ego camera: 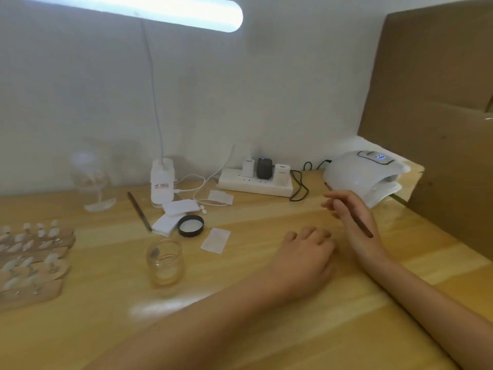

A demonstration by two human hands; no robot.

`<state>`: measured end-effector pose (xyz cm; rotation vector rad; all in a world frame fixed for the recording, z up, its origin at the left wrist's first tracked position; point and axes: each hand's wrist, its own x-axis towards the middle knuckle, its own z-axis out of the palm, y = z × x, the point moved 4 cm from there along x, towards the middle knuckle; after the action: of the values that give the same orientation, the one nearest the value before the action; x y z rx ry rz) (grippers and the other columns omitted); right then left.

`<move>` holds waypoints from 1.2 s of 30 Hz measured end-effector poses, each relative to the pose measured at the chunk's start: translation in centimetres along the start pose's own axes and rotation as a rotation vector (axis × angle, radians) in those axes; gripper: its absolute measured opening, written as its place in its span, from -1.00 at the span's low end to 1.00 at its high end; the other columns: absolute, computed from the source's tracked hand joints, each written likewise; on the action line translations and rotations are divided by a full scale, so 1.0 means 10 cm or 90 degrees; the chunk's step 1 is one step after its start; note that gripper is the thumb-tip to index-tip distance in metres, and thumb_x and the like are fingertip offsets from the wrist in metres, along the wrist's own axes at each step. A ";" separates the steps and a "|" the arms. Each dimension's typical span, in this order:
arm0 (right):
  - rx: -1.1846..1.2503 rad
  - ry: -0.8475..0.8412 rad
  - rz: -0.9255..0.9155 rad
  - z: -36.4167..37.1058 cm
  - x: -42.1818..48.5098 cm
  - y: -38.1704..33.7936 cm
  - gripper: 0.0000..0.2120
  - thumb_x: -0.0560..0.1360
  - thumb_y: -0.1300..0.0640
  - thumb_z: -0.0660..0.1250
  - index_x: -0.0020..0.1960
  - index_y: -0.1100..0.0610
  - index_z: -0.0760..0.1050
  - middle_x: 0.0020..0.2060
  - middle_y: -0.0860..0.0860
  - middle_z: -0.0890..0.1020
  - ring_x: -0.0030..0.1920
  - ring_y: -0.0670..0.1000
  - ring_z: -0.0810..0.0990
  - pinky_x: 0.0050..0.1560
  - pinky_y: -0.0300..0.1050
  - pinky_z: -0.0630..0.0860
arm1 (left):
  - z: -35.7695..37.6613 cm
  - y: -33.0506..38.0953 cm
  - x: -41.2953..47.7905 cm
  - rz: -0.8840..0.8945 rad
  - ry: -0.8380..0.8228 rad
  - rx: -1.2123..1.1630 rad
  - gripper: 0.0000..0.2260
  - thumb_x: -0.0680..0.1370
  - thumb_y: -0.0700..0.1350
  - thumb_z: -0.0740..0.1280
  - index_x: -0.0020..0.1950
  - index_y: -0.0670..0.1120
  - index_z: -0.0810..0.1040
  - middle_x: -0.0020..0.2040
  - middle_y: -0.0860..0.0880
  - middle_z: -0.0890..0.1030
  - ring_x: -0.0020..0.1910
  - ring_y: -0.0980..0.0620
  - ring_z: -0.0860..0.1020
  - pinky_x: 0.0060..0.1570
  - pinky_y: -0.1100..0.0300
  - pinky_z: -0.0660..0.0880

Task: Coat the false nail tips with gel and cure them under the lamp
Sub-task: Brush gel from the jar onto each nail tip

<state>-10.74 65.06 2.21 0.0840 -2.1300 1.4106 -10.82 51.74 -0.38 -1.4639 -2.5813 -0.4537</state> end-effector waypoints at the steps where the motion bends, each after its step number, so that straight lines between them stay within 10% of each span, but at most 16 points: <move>1: -0.040 -0.004 -0.032 -0.16 0.05 0.05 -0.78 0.67 0.17 0.17 0.19 0.16 0.56 0.01 0.02 0.68 0.10 -0.11 0.63 0.14 -0.29 0.50 | 0.07 0.03 0.21 0.004 -0.008 0.005 -0.62 0.65 0.00 0.17 0.44 -0.08 0.37 0.52 -0.07 0.28 0.51 -0.10 0.17 0.39 -0.12 0.20; 16: 0.266 0.117 0.091 -0.58 0.85 0.83 -0.68 0.72 0.15 0.01 0.05 0.18 0.53 -0.04 0.10 0.70 0.05 0.00 0.65 0.05 -0.24 0.52 | 0.35 0.03 0.90 -0.154 0.010 -0.020 -0.48 0.68 0.02 0.08 0.58 -0.19 0.12 0.60 -0.16 0.15 0.59 -0.07 0.04 0.54 -0.07 -0.08; 27: 0.127 0.222 0.161 0.03 0.52 0.33 -0.74 0.67 0.08 0.10 0.16 0.08 0.54 -0.20 -0.08 0.70 -0.03 -0.08 0.62 0.05 -0.17 0.44 | -0.44 -0.03 -0.51 -0.018 0.019 -0.148 -0.50 0.66 -0.04 0.19 0.59 0.00 0.15 0.60 0.04 0.14 0.55 0.04 0.13 0.52 0.12 0.04; 31: 0.190 0.016 0.071 0.65 0.18 -0.20 -0.81 0.63 0.23 0.21 0.09 0.01 0.54 -0.19 -0.02 0.70 -0.04 -0.04 0.66 0.10 -0.18 0.58 | -0.74 -0.07 -1.73 0.043 0.060 -0.238 -0.71 0.64 0.00 0.23 0.37 0.13 0.46 0.30 0.24 0.45 0.25 0.27 0.43 0.26 0.28 0.40; 36: 0.280 -0.215 -0.014 1.40 -0.24 -0.89 -0.82 0.54 0.05 0.28 -0.02 -0.03 0.67 -0.21 0.01 0.66 -0.11 -0.03 0.64 -0.05 -0.22 0.60 | -1.22 -0.67 -3.05 -0.171 0.200 -0.174 -0.91 0.54 0.07 0.37 0.03 0.20 0.57 -0.05 0.21 0.54 -0.15 0.22 0.53 -0.17 0.49 0.41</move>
<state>-11.56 48.49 4.48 0.5471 -2.0195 1.9399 -1.13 19.72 1.71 -1.0074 -2.5352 -1.0167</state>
